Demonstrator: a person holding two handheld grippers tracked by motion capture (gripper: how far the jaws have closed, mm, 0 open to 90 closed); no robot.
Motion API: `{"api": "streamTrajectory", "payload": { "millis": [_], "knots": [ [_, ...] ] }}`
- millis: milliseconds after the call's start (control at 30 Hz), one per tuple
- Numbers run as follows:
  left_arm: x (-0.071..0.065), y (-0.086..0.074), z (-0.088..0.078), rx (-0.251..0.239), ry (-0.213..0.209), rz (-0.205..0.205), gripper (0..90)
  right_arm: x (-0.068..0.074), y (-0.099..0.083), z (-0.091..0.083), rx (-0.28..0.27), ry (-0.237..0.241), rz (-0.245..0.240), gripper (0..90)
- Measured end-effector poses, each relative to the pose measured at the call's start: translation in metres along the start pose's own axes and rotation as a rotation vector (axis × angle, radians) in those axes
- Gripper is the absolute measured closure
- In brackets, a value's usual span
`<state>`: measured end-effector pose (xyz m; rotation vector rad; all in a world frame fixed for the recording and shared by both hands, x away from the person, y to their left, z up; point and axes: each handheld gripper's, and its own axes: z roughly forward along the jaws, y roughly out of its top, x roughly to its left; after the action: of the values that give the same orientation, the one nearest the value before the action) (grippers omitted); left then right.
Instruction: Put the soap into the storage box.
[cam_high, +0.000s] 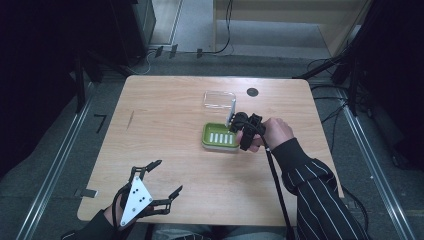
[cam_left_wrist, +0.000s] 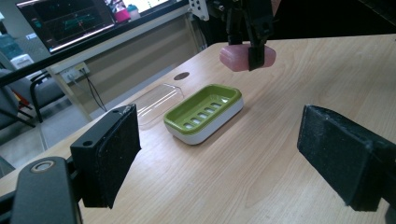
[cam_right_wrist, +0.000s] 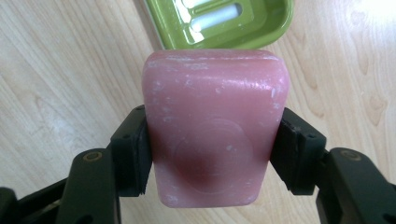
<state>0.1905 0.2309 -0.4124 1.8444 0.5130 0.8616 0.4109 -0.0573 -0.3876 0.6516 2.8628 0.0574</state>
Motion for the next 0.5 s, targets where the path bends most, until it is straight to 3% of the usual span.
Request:
{"api": "streamTrajectory", "payload": {
  "millis": [500],
  "knots": [
    [0.0, -0.001, -0.004, 0.005, 0.015, -0.007, 13.7, -0.003, 0.02, 0.001, -0.008, -0.012, -0.068, 38.6]
  ]
}}
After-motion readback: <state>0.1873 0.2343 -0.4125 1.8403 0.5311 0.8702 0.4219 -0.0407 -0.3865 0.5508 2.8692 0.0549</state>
